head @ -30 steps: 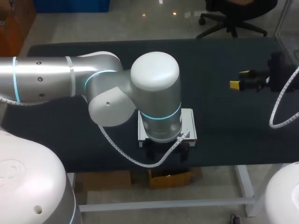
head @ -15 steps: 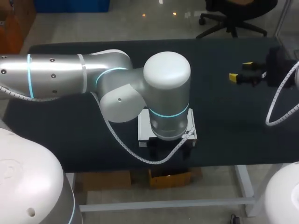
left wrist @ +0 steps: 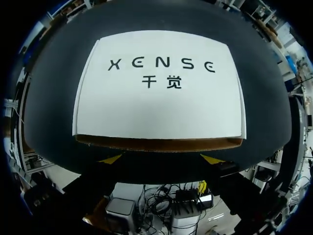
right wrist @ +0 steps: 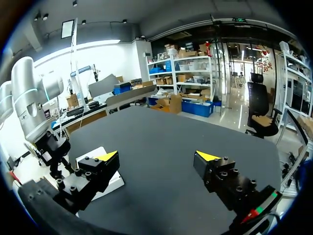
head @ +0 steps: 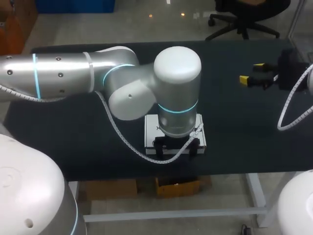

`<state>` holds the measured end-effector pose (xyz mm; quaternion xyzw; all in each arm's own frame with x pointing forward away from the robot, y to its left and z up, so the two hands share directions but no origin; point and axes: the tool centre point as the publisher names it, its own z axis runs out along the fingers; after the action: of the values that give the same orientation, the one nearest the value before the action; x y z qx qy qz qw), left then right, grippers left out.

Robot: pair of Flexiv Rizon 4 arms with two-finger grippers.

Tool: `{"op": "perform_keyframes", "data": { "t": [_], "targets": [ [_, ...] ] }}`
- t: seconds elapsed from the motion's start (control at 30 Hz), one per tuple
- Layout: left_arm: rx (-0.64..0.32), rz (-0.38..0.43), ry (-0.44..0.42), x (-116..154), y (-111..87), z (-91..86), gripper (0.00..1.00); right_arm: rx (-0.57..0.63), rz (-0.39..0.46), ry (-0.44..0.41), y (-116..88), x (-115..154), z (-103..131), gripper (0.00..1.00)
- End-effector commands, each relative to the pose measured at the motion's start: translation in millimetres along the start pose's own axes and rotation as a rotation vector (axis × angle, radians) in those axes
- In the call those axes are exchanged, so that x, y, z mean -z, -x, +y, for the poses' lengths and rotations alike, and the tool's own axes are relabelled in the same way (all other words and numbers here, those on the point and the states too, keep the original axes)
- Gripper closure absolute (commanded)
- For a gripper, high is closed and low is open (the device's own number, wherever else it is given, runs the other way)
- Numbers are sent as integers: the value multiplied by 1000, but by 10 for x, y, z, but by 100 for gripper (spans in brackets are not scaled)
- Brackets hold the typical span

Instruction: Assemble the packaging by folding the flat box into shape, placing the metal phone stand inside, and closing the box properly

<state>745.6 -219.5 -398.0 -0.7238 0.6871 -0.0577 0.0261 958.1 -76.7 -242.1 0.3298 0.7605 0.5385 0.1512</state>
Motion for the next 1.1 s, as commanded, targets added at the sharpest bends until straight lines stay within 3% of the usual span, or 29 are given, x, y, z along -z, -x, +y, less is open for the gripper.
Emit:
{"op": "perform_keyframes", "data": {
  "t": [0.03,0.53,1.1],
  "targets": [
    [5,-10,9,-51,-44,-108,0,1,4,7,4,7,-12,0],
    [37,-11,7,-70,52,-432,0,1,4,7,4,7,-12,0],
    [24,-27,25,-141,225,-978,0,1,4,7,4,7,-12,0]
  ]
}}
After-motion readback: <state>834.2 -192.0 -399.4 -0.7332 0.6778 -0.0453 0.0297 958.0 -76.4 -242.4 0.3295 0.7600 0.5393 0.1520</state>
